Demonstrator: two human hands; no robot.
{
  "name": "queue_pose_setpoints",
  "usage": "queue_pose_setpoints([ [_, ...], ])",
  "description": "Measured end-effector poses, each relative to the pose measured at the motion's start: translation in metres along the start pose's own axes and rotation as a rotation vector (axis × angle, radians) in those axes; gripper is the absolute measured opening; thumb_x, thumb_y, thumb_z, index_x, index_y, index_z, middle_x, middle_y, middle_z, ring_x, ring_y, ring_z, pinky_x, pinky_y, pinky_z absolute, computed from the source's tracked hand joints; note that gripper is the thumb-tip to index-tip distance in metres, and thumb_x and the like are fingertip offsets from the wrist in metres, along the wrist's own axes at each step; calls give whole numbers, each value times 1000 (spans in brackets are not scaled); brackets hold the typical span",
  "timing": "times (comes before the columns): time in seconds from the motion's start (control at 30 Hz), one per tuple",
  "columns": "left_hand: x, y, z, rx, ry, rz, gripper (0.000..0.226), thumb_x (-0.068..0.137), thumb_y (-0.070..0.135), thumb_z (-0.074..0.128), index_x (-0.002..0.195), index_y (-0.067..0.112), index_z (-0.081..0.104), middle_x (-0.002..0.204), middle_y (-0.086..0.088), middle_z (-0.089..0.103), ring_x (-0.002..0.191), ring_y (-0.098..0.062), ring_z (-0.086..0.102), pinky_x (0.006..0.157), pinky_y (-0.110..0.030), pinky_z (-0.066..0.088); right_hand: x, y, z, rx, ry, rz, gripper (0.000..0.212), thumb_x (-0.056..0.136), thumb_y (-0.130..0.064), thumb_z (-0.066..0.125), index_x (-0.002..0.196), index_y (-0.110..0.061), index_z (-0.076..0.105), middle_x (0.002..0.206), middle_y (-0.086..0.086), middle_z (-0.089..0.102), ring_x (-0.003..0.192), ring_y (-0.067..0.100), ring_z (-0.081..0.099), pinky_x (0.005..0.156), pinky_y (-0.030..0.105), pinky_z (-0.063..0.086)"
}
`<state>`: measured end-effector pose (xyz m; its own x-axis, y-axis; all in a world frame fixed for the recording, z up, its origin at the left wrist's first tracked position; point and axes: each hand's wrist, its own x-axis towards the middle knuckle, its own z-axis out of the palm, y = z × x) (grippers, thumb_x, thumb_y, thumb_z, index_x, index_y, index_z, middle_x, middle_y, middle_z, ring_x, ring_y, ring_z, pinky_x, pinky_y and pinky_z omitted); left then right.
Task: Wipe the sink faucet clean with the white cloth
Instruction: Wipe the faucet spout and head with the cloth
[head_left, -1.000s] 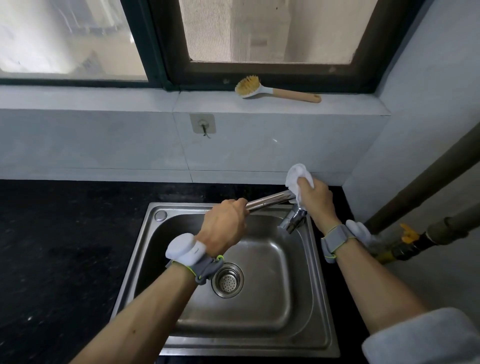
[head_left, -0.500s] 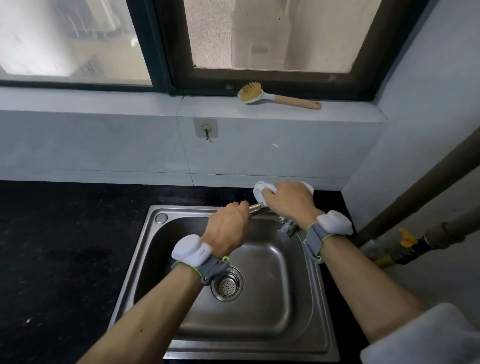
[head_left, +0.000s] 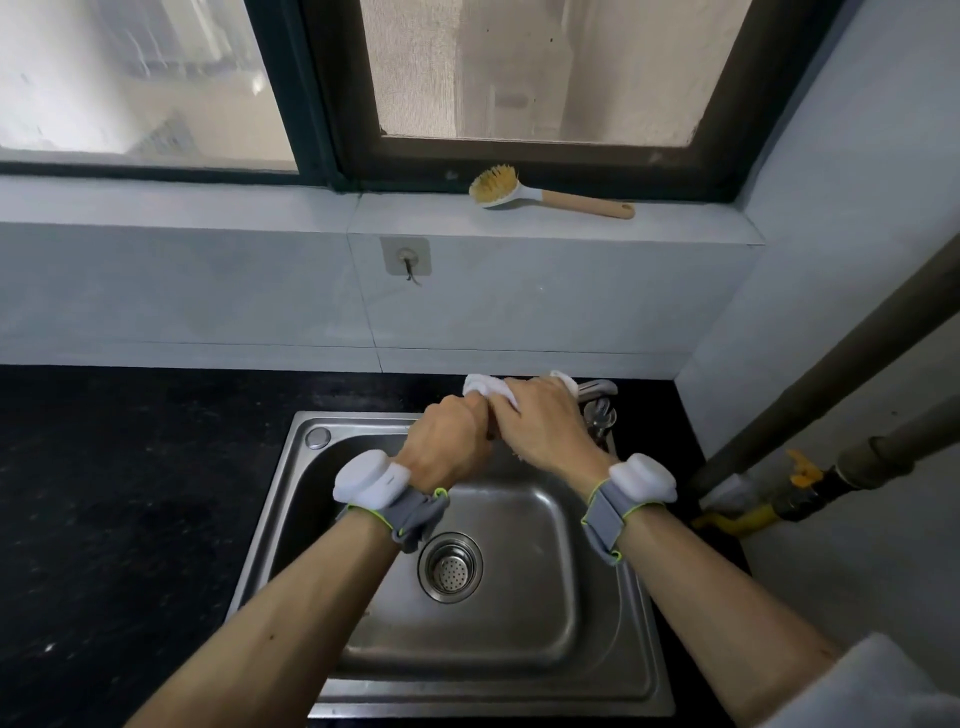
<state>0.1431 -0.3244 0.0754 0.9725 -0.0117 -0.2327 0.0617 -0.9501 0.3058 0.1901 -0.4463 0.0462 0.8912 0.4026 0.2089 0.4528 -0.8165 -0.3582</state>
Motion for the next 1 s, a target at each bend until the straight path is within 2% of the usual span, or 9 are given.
queue_pose_setpoints([
  [0.1,3,0,0,-32,-35,-33,34,92,18,52,124,4,54,122,-21,62,111,-40,60,89,-42,49,-13,10,7,88,64,-50,31,83,-32,33,66,-15,52,69,6,63,74,29,56,78,36,35],
  [0.23,6,-4,2,-69,-25,-40,28,92,18,52,115,4,59,115,-20,66,105,-40,61,76,-36,42,-20,19,12,82,153,-95,19,82,-24,43,74,-12,55,76,6,63,80,26,54,81,32,35],
  [0.4,10,-9,5,-83,-46,-59,24,89,27,55,103,10,64,98,-10,74,98,-33,66,82,-42,54,-21,39,15,26,239,-119,21,84,-24,45,81,-7,57,80,9,61,80,28,53,82,33,35],
  [0.6,9,-9,6,-69,-25,-81,38,94,40,54,117,11,60,105,-12,72,102,-35,63,86,-43,53,-14,63,7,55,246,4,31,87,-31,42,76,-6,55,76,12,59,77,31,54,76,34,32],
  [0.67,9,-10,6,-67,-27,-81,38,94,41,54,118,11,60,106,-12,72,101,-34,63,86,-44,53,-11,75,2,129,204,114,41,86,-37,37,82,-3,58,83,16,62,83,33,56,77,36,35],
  [0.73,10,-10,5,-72,-31,-80,38,94,41,54,116,11,60,104,-11,72,99,-33,64,85,-45,53,-9,83,-4,273,181,297,51,89,-43,33,99,-1,60,99,21,65,94,38,58,81,39,42],
  [0.83,12,-11,6,-83,-45,-79,36,94,41,55,112,11,61,101,-10,73,97,-32,65,85,-45,54,-4,88,-7,455,145,546,43,100,-35,36,116,-1,55,116,26,62,108,41,57,80,33,40],
  [1.0,12,-15,10,-92,-21,-58,36,93,44,53,110,12,61,98,-9,74,98,-32,65,86,-46,53,1,93,1,713,207,833,48,96,-38,35,115,0,58,117,24,64,109,38,60,89,36,45],
])
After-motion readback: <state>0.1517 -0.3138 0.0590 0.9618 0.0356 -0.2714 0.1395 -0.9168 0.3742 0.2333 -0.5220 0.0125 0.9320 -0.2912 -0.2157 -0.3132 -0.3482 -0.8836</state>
